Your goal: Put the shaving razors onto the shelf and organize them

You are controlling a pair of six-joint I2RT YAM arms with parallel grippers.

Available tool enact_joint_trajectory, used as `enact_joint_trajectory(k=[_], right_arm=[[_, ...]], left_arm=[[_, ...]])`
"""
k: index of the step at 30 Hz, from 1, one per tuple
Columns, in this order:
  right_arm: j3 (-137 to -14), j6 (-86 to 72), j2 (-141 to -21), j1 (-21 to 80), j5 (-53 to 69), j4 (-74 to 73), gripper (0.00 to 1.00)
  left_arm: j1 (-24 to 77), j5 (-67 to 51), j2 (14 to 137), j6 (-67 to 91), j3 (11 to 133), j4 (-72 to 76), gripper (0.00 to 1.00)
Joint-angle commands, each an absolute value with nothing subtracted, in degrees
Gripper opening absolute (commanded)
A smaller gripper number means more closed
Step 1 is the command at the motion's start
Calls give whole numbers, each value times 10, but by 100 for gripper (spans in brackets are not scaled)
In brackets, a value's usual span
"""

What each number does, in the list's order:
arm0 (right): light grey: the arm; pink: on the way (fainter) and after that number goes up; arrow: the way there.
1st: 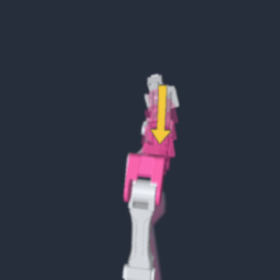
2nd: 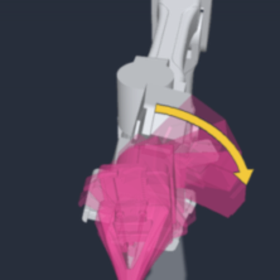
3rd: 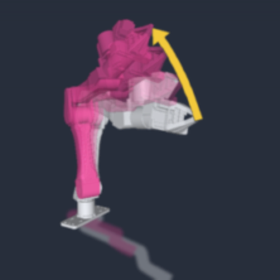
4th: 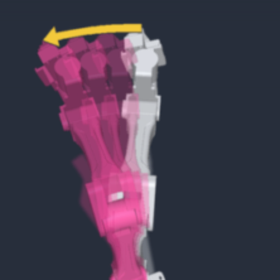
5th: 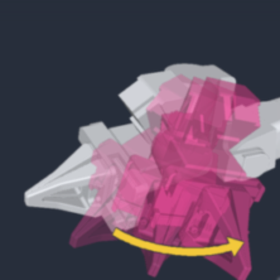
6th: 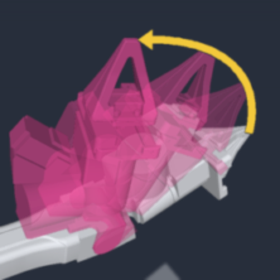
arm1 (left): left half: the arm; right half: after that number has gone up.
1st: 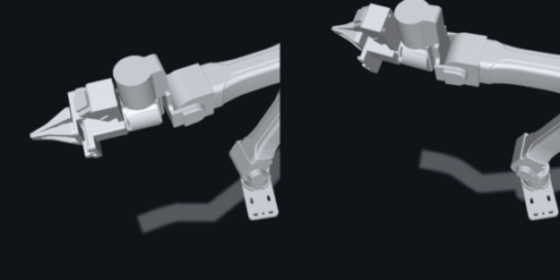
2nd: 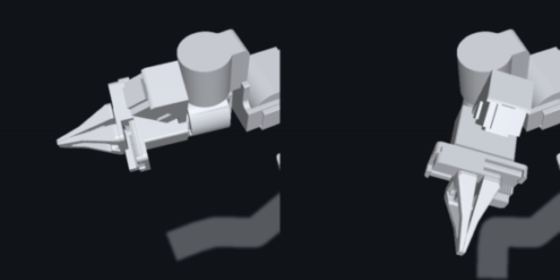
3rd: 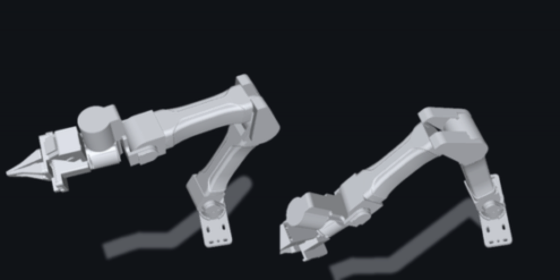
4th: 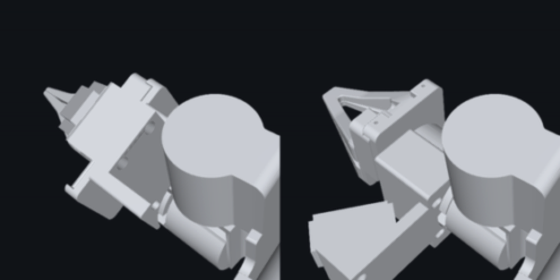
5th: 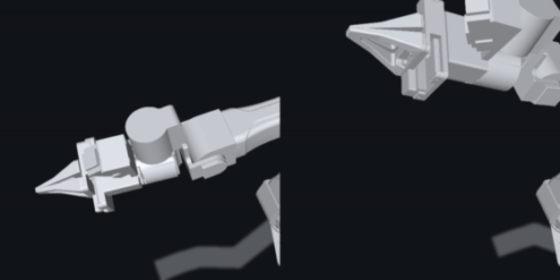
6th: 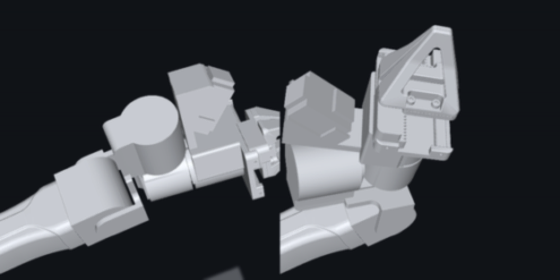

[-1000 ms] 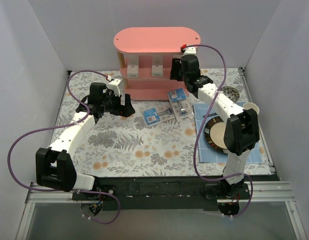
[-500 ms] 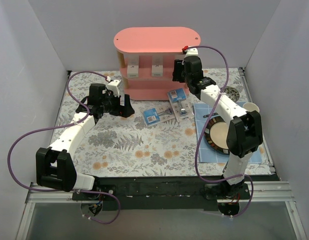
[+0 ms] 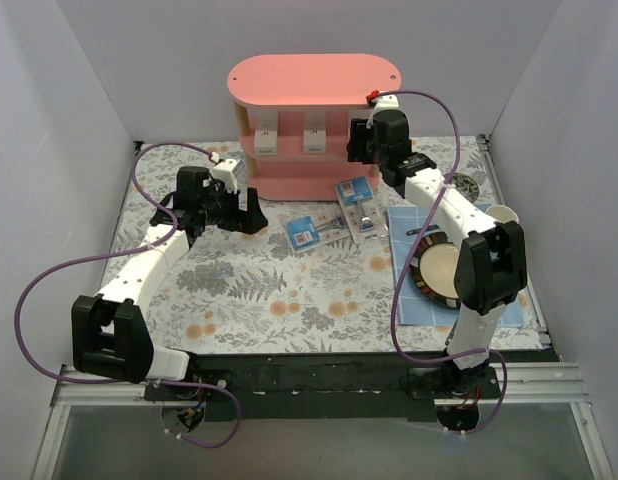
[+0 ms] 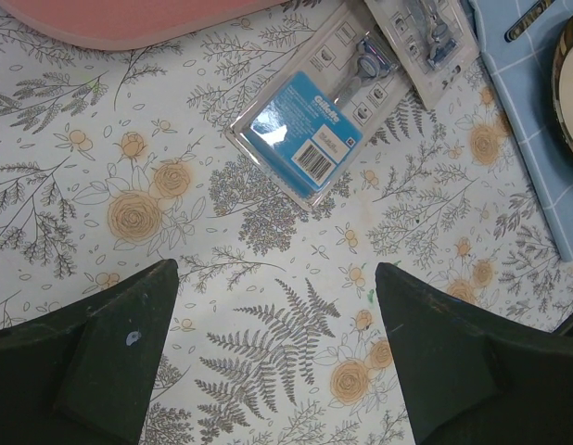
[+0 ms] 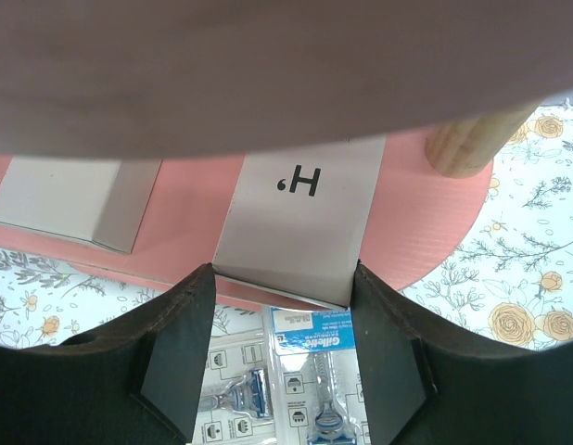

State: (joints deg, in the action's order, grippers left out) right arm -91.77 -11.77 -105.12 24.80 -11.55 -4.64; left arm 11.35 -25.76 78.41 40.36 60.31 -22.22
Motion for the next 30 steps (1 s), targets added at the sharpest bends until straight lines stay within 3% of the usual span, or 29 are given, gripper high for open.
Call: enact_joint_trajectory(k=[1, 14, 17, 18, 23, 30], right_arm=[[-915, -113, -1042, 243, -104, -40, 62], [-928, -118, -1052, 244, -93, -40, 64], [-943, -128, -1045, 243, -108, -57, 79], [-949, -128, -1037, 243, -119, -64, 98], [-966, -131, -982, 243, -110, -118, 99], [-864, -79, -836, 244, -62, -162, 99]], left_arm=[[111, -268, 775, 406, 605, -215, 87], [111, -270, 777, 409, 599, -212, 87], [111, -270, 775, 410, 599, -213, 87], [111, -270, 774, 410, 601, -213, 87], [110, -269, 763, 410, 603, -217, 87], [110, -279, 742, 403, 583, -224, 88]])
